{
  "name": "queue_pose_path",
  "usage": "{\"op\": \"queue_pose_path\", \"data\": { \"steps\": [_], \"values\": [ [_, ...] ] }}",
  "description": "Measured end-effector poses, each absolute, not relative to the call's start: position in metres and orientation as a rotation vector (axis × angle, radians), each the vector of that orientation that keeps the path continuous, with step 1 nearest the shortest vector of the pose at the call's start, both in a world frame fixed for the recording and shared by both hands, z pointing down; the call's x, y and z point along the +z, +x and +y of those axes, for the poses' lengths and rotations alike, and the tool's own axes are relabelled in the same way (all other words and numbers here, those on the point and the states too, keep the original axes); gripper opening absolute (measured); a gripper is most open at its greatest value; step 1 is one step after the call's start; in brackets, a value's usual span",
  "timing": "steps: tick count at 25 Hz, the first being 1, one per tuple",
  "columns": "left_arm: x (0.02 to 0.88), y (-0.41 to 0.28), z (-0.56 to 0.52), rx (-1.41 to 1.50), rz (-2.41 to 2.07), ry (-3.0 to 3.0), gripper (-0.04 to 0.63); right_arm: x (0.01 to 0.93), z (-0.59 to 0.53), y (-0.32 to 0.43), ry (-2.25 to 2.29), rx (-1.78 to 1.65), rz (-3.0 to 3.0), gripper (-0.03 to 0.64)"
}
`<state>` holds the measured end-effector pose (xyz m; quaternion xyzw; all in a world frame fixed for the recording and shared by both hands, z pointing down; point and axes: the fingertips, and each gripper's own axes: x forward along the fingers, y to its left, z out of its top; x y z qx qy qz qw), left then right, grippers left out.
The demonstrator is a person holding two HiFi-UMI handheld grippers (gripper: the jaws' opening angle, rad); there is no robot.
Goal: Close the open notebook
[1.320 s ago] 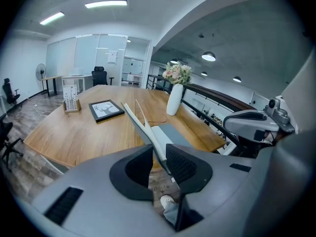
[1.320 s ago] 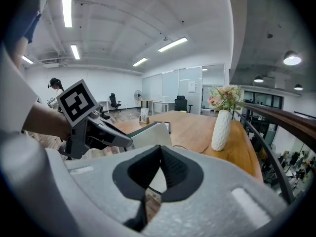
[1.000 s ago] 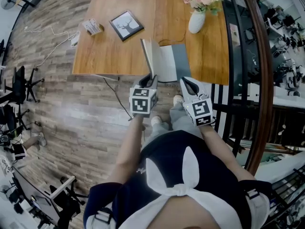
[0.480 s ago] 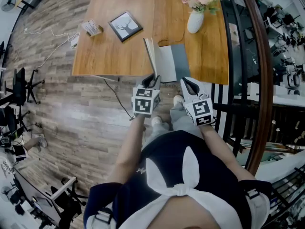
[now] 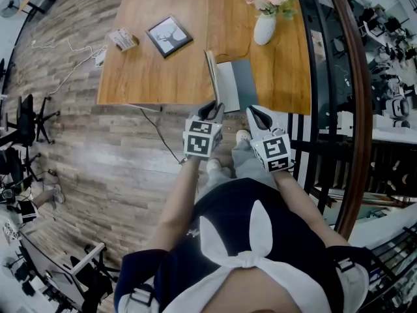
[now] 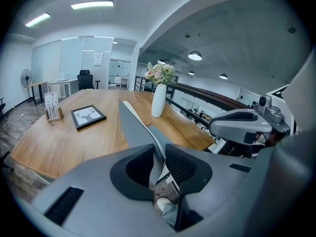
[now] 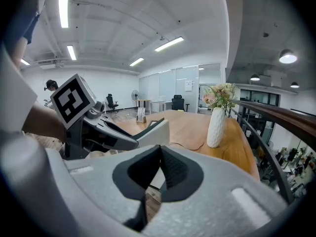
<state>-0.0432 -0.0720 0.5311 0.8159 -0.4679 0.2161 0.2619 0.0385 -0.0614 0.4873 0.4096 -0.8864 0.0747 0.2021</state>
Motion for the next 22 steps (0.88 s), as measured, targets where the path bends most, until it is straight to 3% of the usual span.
{"op": "queue_pose_path", "data": {
  "steps": [22],
  "values": [
    [0.532,-0.023,-0.08,0.512,-1.195,2.237,0.074,0.49,-0.069,0.053,1.188,0.225,-2.454,-0.002]
  ]
}}
